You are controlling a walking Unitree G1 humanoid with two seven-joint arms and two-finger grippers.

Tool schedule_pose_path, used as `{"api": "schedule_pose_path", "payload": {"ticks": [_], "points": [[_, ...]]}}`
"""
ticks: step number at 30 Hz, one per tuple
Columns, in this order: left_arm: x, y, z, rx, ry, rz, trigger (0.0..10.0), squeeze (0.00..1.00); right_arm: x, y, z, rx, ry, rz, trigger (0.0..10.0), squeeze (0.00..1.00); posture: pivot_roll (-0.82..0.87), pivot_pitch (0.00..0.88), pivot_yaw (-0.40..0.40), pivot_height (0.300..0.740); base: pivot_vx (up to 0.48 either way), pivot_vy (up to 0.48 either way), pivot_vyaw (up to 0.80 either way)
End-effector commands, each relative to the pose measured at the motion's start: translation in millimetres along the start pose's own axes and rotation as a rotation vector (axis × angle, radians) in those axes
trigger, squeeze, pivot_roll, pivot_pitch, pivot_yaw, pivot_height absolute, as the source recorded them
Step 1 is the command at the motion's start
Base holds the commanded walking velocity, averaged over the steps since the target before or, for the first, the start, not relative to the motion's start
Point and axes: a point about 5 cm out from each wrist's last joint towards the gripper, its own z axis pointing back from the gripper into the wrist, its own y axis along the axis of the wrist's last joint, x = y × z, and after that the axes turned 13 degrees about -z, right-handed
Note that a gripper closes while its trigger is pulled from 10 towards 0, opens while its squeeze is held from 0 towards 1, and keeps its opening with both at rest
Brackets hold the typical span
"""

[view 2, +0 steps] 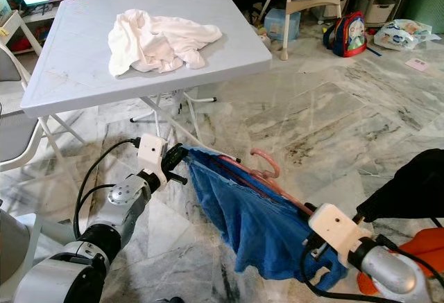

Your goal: Hang hanger

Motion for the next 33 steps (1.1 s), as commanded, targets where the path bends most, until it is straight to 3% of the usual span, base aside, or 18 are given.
{"api": "schedule_pose_path", "payload": {"ticks": [1, 3, 5, 9, 11, 15, 19, 29, 30, 31, 32, 33], "points": [[-42.6, 1.9, 11.3, -0.005, 0.168, -0.007, 0.0, 0.0, 20.1, -16.7, 26.4, -0.108, -0.064, -0.013, 10.0, 0.0, -0.19, 0.115, 0.087, 0.74, 0.0, 0.0, 0.0], [-43.5, 1.4, 11.2, -0.017, 0.17, -0.012, 0.0, 0.0, 24.9, -15.5, 43.0, -0.114, -0.027, -0.035, 10.0, 0.0, -0.19, 0.117, 0.089, 0.74, 0.0, 0.0, 0.0], [-43.7, 1.2, 11.3, -0.019, 0.17, -0.013, 0.0, 0.0, 25.5, -14.8, 47.0, -0.116, -0.014, -0.039, 10.0, 0.0, -0.19, 0.117, 0.089, 0.74, 0.0, 0.0, 0.0], [-41.8, -1.3, 11.4, -0.033, 0.164, -0.012, 0.0, 0.0, 30.0, -10.9, 75.3, -0.145, 0.071, -0.056, 10.0, 0.0, -0.2, 0.119, 0.095, 0.74, 0.0, 0.0, 0.0], [-41.4, -1.9, 11.4, -0.036, 0.162, -0.01, 0.0, 0.0, 35.6, -11.1, 81.2, -0.156, 0.057, -0.046, 10.0, 0.0, -0.2, 0.12, 0.095, 0.74, 0.0, 0.0, 0.0], [-40.1, -4.1, 11.9, -0.046, 0.156, -0.005, 0.0, 0.0, 40.8, -6.1, 86.3, -0.137, 0.047, -0.061, 10.0, 0.0, -0.2, 0.12, 0.097, 0.74, 0.0, 0.0, 0.0], [-39.0, -8.4, 13.1, -0.066, 0.159, 0.022, 0.0, 0.0, 43.5, 10.4, 86.3, -0.046, 0.044, -0.106, 10.0, 0.0, -0.2, 0.121, 0.097, 0.74, 0.0, 0.0, 0.0], [-23.6, -16.4, 13.4, -0.079, 0.122, 0.045, 0.0, 0.0, 44.3, 21.0, 67.5, 0.067, -0.015, -0.144, 10.0, 0.0, -0.19, 0.119, 0.093, 0.74, 0.0, 0.0, 0.0], [-13.0, -22.3, 14.7, -0.089, 0.089, 0.051, 1.4, 0.0, 40.8, 23.5, 58.4, 0.087, -0.009, -0.147, 10.0, 0.0, -0.19, 0.119, 0.093, 0.74, 0.0, 0.0, 0.0], [-13.0, -22.3, 14.7, -0.089, 0.089, 0.051, 1.4, 0.0, 40.8, 23.5, 58.4, 0.087, -0.009, -0.147, 10.0, 0.0, -0.19, 0.119, 0.093, 0.74, 0.0, 0.0, 0.0], [-7.4, -26.0, 16.0, -0.096, 0.068, 0.042, 3.5, 0.0, 38.4, 23.4, 55.3, 0.084, 0.009, -0.145, 10.0, 0.0, -0.19, 0.118, 0.092, 0.74, 0.0, 0.0, 0.0], [-7.4, -26.0, 16.0, -0.096, 0.068, 0.042, 3.5, 0.0, 38.4, 23.4, 55.3, 0.084, 0.009, -0.145, 10.0, 0.0, -0.19, 0.118, 0.092, 0.74, 0.0, 0.0, 0.0]]}}
